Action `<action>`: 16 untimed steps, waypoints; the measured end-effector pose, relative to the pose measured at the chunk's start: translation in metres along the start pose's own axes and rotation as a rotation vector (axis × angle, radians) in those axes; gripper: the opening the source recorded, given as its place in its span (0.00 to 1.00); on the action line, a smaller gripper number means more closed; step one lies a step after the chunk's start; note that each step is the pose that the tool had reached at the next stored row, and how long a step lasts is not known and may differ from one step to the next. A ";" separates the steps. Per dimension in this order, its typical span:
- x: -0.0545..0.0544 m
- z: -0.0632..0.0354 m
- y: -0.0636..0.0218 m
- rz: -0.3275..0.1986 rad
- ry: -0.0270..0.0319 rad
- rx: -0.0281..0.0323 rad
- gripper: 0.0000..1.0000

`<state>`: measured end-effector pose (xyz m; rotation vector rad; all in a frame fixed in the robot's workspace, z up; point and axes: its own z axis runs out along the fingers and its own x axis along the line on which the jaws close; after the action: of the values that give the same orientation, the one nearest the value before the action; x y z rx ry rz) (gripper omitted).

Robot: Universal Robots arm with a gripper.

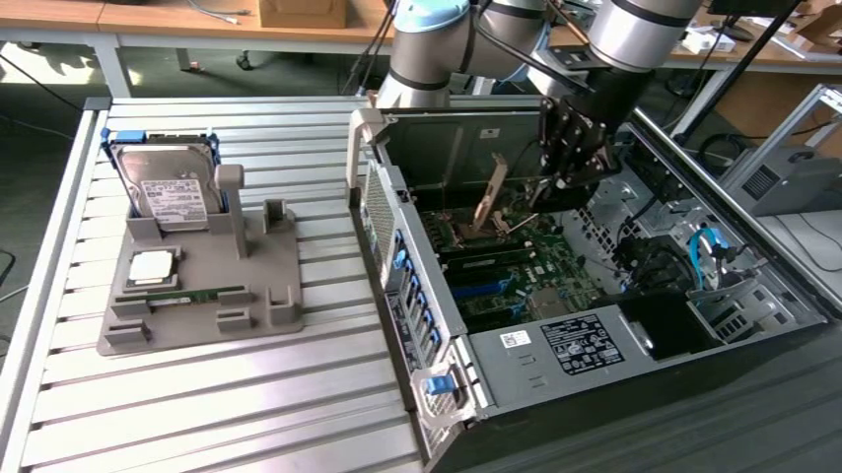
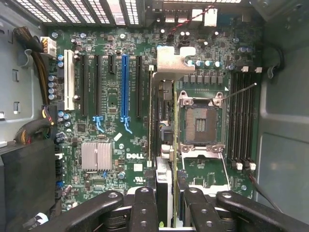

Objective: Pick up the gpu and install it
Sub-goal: 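Insert the gpu into the slot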

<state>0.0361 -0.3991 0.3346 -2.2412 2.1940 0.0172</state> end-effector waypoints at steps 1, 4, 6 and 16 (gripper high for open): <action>0.000 0.0000 0.0000 0.000 0.0001 0.0000 0.27; 0.001 0.0001 0.0002 0.000 0.0000 0.0000 0.27; 0.002 0.0002 0.0003 0.000 0.0000 0.0000 0.27; 0.007 0.0008 0.0014 0.000 0.0000 0.0000 0.27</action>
<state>0.0348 -0.4057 0.3337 -2.2412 2.1940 0.0172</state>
